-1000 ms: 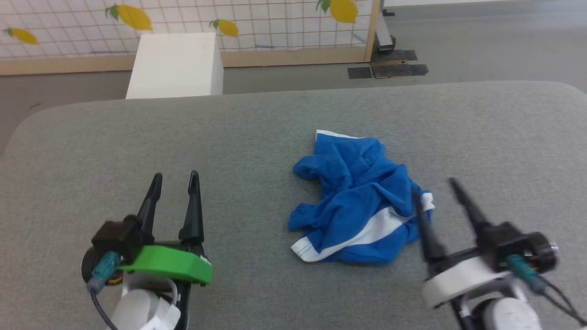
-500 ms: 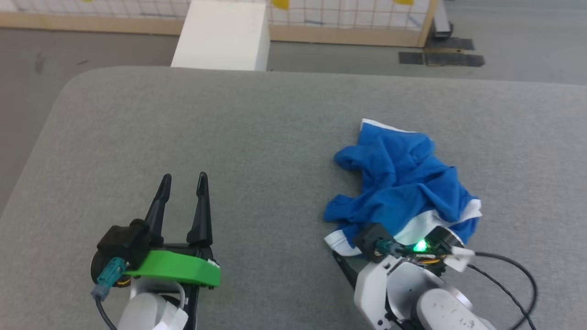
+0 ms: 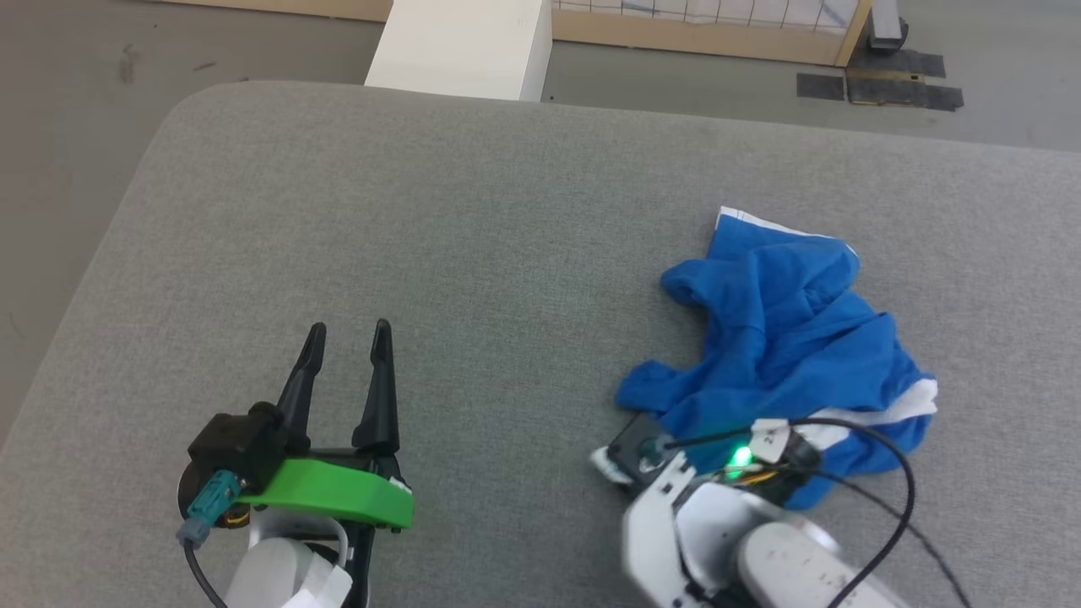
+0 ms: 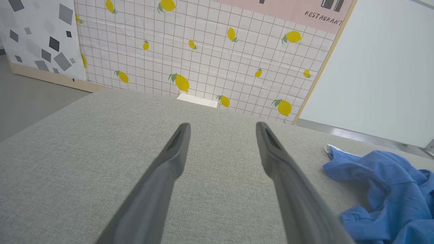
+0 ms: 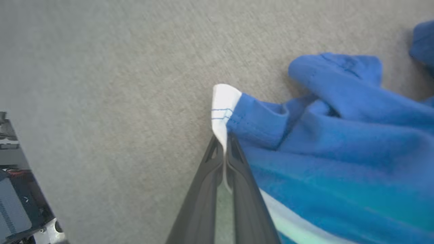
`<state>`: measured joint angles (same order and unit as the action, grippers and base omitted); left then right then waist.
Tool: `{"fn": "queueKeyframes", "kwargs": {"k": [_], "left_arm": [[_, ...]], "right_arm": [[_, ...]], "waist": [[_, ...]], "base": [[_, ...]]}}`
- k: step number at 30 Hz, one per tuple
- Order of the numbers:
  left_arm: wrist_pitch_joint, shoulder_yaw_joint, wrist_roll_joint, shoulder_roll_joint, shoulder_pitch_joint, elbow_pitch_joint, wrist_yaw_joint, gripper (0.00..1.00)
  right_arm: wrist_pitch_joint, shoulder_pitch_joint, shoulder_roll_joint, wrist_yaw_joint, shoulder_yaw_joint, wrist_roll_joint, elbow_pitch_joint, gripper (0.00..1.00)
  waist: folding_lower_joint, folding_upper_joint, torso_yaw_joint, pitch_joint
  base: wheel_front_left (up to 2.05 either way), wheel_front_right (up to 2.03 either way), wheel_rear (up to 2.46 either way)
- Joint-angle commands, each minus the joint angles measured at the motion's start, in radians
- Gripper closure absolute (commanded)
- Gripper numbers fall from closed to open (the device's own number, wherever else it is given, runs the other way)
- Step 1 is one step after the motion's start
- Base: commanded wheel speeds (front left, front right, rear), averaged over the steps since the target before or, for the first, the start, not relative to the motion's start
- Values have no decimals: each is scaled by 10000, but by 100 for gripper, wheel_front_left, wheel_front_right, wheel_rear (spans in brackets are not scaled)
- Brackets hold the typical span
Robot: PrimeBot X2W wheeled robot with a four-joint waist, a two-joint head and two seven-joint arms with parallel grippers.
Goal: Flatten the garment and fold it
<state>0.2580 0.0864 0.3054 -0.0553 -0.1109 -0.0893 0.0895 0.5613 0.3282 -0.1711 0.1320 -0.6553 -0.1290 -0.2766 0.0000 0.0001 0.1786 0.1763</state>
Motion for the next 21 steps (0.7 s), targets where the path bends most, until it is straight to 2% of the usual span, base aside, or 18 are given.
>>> {"fn": "queueKeyframes", "kwargs": {"k": [1, 6, 11, 16, 21], "left_arm": [[37, 25, 68, 49, -159, -30, -44, 0], [37, 11, -29, 50, -112, -86, -30, 0], [37, 47, -113, 50, -35, -133, 7, 0], [37, 120, -171, 50, 42, -196, 62, 0], [37, 158, -217, 50, 112, -239, 113, 0]], "right_arm": [[-263, 181, 204, -13, -288, -253, 174, 100], [-1221, 1240, 593, -13, -1132, -724, 925, 100], [-2617, 2486, 1010, -13, -749, -939, 1589, 100], [-3617, 2790, 1155, -13, 1009, -697, 2197, 100], [-3501, 1804, 1178, -13, 3865, 299, 2129, 100]], "waist": [[0, -1, -117, -143], [0, -1, -365, -397], [0, -1, -592, -643], [0, -1, -731, -796], [0, -1, -898, -851]], "base": [[0, 0, 0], [0, 0, 0], [0, 0, 0], [0, 0, 0], [0, 0, 0]]}}
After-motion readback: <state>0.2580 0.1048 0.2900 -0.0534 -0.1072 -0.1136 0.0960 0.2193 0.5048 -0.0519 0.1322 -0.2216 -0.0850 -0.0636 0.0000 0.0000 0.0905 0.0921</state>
